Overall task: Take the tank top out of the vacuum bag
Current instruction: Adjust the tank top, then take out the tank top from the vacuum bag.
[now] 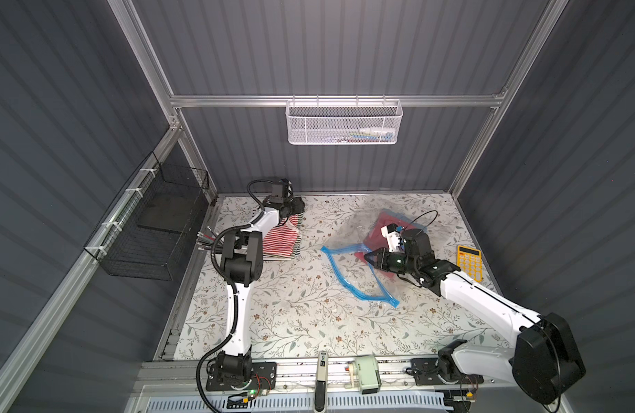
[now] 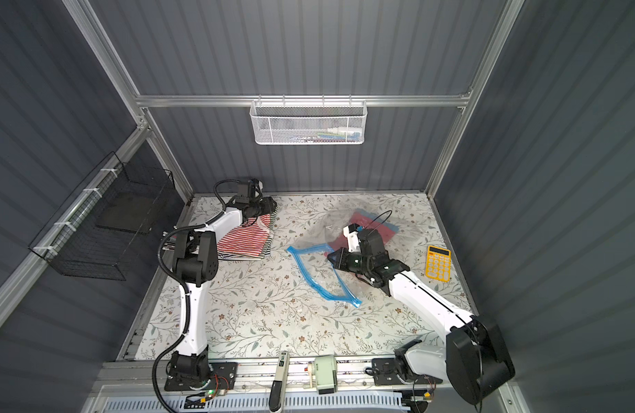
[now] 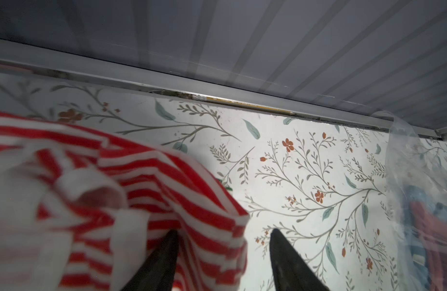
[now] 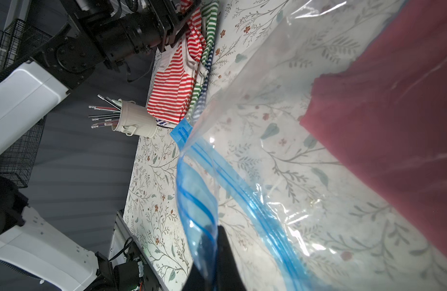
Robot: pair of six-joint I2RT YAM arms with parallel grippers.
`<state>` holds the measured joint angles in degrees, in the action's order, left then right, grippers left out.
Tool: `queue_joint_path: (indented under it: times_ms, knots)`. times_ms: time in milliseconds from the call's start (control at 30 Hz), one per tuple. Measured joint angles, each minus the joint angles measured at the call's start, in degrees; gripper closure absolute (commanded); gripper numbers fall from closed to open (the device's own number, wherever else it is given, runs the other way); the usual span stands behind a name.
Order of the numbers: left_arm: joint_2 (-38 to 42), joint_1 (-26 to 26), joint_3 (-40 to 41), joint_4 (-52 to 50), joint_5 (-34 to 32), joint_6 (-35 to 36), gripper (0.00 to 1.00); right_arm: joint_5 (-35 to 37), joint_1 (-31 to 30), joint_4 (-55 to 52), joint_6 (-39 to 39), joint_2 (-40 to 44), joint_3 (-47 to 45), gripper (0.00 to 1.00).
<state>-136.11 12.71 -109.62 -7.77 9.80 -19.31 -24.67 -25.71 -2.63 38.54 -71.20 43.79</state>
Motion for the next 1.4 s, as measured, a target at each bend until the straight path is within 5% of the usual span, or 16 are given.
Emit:
queue_joint_path:
  times_ms: [467, 633, 800, 1133, 1400]
  knots:
    - [4.07, 0.76, 2.86, -2.71, -0.7, 5.62, 0.24, 0.66, -0.44, -0.87, 0.02, 0.02, 0.0, 1.0]
    - [15.58, 0.87, 5.11, -3.8, 0.33, 4.57, 0.21, 1.4, -0.5, -1.77, -0.02, 1.46, 0.0, 1.0]
    - [35.63, 2.36, 22.8, -0.96, -0.5, -0.5, 0.01, 1.99, -0.52, -1.81, -0.42, 2.38, 0.0, 1.0]
    - [59.25, 18.05, 57.35, 1.6, -3.93, -11.26, 0.0, 1.88, -0.55, -2.12, -2.56, 0.7, 0.09, 1.0]
    - [65.02, 35.26, 61.59, 7.17, -10.27, -21.03, 0.07, 2.01, -0.59, -2.32, -2.8, 0.7, 0.15, 1.0]
